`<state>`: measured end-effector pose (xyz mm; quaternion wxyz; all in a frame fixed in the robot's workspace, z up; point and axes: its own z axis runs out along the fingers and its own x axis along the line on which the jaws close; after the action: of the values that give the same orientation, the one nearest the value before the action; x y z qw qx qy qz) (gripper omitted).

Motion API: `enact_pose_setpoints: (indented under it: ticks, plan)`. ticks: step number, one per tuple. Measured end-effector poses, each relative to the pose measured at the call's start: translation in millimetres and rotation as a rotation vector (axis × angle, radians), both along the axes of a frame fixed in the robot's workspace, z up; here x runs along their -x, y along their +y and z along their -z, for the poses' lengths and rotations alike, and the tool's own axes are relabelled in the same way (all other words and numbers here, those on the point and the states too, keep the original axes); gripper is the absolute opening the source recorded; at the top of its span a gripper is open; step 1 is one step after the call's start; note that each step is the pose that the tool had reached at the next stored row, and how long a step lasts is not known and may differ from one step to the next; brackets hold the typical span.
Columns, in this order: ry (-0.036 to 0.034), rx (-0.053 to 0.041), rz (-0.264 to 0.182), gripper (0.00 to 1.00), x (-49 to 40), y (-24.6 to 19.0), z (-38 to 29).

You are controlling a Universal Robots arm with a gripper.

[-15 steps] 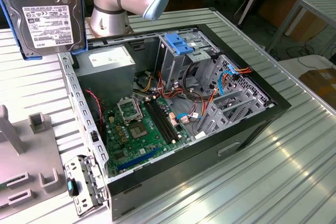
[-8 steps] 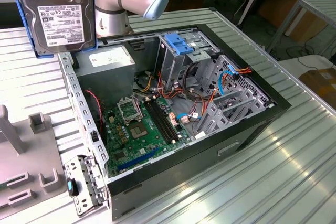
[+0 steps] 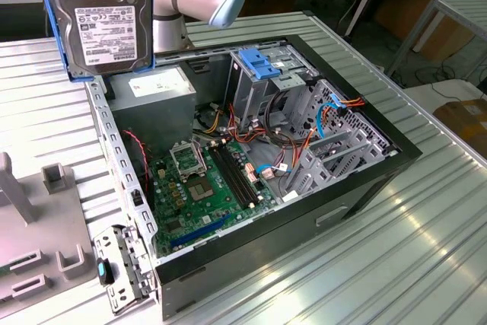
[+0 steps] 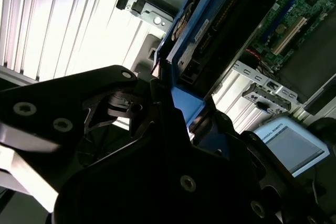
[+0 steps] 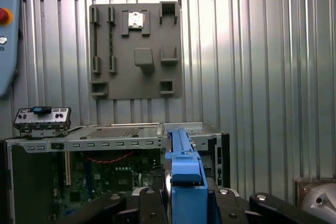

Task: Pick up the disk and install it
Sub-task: 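Pick up the disk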

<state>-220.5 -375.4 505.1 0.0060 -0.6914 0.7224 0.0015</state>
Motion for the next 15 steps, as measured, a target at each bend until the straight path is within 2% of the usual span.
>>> enact_pose_setpoints:
  ticks: [3, 11, 15]
  plan:
    - [0.0000, 0.0000, 0.000, 0.37, -8.9, 0.0, 0.3]
    - [-0.0001, 0.0000, 0.000, 0.37, -20.3, 0.0, 1.1]
    - [-0.0001, -0.0001, 0.000, 0.37, -30.4, 0.0, 1.8]
